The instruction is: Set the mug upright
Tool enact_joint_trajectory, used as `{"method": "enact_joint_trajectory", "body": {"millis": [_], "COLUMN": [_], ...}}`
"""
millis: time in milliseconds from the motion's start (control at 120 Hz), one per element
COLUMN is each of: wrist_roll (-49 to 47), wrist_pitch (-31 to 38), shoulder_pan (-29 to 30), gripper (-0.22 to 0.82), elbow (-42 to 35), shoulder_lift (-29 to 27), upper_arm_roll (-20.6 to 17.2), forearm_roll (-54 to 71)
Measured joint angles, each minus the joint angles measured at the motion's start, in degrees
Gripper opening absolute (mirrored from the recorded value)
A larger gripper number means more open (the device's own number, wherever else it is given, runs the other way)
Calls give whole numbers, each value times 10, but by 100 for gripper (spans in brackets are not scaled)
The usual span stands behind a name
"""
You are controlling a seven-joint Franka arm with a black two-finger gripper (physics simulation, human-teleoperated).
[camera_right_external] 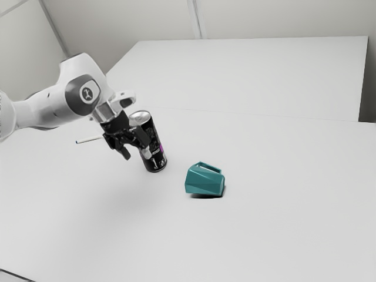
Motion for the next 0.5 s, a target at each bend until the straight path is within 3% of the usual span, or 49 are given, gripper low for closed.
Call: {"method": "enact_joint_trajectory", "body": {"millis": [500], "wrist_roll": [7], "wrist_pitch": [119], "shoulder_pan": [-94], "gripper": [60], "elbow": [-11], "shoulder_lift": [96], "upper_arm_roll": [0], "forearm_roll": [-125]}}
